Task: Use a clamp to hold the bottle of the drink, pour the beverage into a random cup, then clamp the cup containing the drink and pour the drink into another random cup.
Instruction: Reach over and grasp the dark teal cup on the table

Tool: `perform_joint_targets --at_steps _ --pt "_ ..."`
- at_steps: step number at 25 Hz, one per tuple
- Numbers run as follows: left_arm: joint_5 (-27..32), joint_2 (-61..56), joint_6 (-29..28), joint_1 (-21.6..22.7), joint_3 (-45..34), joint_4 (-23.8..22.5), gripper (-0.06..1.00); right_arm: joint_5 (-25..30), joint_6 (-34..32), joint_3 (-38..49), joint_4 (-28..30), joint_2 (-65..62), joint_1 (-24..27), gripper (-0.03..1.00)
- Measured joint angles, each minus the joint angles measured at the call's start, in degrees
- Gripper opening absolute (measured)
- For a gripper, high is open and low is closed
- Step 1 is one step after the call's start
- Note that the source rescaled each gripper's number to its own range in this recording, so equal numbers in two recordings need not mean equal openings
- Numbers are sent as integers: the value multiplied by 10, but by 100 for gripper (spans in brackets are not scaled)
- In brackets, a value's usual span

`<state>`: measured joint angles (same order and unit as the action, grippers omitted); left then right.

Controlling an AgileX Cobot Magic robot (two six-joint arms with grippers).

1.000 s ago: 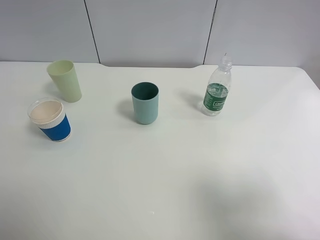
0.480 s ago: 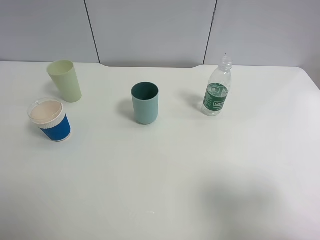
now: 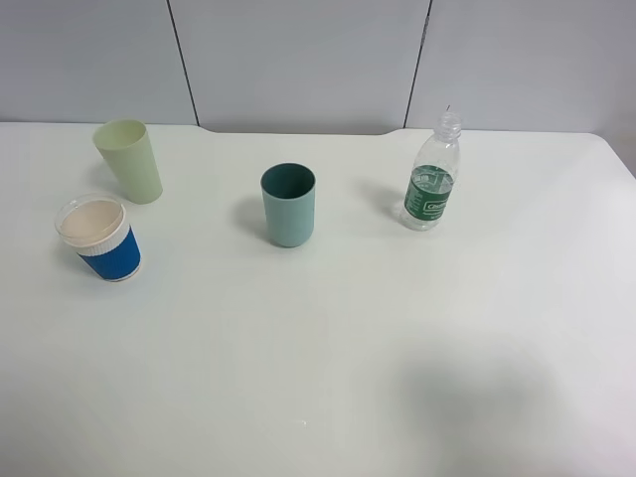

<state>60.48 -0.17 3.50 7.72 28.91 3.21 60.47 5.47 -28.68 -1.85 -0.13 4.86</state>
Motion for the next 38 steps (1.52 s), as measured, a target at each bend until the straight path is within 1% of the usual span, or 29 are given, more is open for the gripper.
perform_joint_targets --at_steps 38 --pt "0 0 0 0 0 0 100 0 0 0 0 0 0 100"
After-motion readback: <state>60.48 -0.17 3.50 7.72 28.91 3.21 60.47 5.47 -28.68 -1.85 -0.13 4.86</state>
